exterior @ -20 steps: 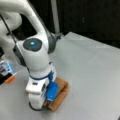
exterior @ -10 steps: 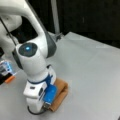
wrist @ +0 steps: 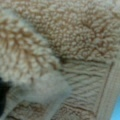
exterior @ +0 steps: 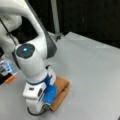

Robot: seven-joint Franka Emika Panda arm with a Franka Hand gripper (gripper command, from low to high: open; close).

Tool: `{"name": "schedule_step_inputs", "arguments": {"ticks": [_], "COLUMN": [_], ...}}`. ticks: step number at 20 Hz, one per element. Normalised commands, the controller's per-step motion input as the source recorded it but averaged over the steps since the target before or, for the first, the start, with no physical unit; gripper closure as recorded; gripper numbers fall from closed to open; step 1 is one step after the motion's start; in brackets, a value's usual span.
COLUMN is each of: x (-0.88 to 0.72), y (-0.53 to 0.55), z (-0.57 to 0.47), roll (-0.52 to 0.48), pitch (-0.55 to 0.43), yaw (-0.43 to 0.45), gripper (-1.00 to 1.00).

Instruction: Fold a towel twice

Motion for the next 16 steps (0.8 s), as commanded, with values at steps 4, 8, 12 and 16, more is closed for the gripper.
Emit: {"name": "schedule_step_inputs", "arguments": {"ticks": [4, 8, 12, 16], "x": [0.11, 0.05, -0.07, -0.13], "y": [-0.14, -0.19, -0.17, -0.05], "z": [-0.02, 0.1, 0.28, 0.31], "roll": [0.078, 0.055, 0.024, -0.021], "pitch": [-0.072, -0.015, 0.084, 0.169], "yaw": [-0.02, -0.009, 0.01, 0.025], "gripper": [-1.0, -1.0, -1.0, -1.0]}}
